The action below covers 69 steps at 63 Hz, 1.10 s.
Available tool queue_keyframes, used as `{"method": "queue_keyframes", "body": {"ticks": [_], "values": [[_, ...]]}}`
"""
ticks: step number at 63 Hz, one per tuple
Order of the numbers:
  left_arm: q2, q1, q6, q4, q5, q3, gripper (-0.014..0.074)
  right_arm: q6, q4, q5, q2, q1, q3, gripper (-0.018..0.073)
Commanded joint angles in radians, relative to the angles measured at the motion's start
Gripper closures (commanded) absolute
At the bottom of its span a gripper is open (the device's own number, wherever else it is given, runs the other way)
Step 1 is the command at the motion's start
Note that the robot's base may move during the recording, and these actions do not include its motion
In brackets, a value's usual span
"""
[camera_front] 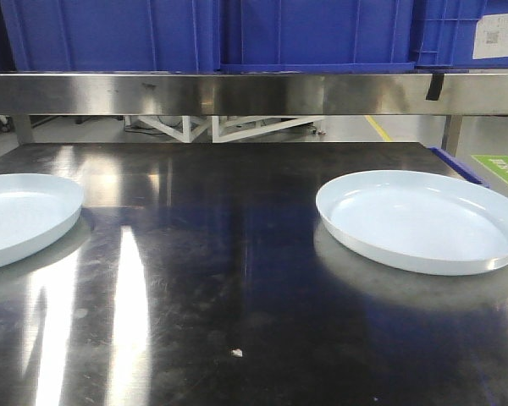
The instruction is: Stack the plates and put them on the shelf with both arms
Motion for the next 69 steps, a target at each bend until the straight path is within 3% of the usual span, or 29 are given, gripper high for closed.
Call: {"method": "queue_keyframes", "body": {"ticks": [1,28,69], "values": [[0.047,0.003,-0.006,-0.007,-0.063,-0.035,-0.0036,-0.007,-0.001,-0.074,-0.013,-0.002,-0.039,-0.0034],[0.256,0.094,-0.006,-0.011,-0.073,-0.035,-0.0036,-0.007,-0.001,-0.074,-0.013,-0.002,-0.039,-0.0034],[0.407,0.096,-0.006,0.013,-0.109,-0.04,-0.0035,-0.007,0.01,-0.068,-0.013,-0.002,-0.039,-0.0034]]}}
